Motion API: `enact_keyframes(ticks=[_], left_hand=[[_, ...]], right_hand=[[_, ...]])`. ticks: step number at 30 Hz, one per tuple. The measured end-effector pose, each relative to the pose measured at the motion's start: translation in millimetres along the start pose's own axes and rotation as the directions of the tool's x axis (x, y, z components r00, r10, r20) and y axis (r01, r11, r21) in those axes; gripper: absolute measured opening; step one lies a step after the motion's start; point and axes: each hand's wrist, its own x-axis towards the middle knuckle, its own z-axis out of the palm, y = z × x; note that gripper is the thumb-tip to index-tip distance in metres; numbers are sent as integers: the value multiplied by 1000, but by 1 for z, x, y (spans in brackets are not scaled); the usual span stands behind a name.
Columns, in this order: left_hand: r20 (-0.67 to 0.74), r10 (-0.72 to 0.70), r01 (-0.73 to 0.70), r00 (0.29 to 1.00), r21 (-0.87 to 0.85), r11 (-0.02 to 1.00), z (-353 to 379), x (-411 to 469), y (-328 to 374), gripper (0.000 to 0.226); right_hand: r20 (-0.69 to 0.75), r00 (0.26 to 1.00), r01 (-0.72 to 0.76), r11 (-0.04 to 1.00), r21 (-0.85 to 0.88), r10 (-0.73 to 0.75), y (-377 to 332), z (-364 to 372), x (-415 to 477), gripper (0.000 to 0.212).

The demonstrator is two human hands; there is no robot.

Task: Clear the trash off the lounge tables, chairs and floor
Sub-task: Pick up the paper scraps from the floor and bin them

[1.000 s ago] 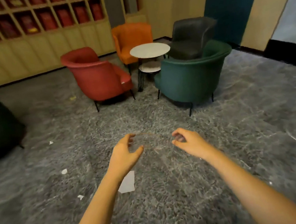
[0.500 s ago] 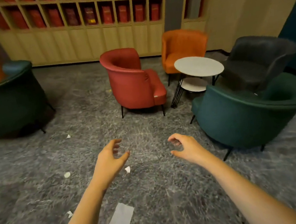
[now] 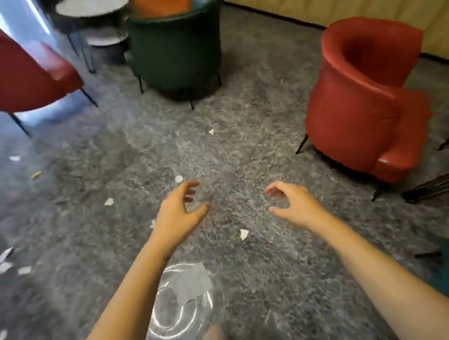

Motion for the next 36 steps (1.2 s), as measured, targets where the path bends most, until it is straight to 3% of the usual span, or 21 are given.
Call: enact_keyframes(ticks=[9,20,28,36], left_hand=[[-193,-346,334,918,-93,938,35,43,-62,43],[-200,-589,556,783,-197,807,167,142,-152,41],[-150,-658,633,738,-185,752,331,202,-284,44],[-203,-781,745,591,-232,625,449,176,-427,38]], right_hand=[[291,946,137,990,38,-142,38,45,160,36],[423,904,88,995,-36,-64,166,117,324,34],[520,854,43,997,-59,-6,301,275,407,32],[547,826,-59,986,-157,136,408,435,430,33]])
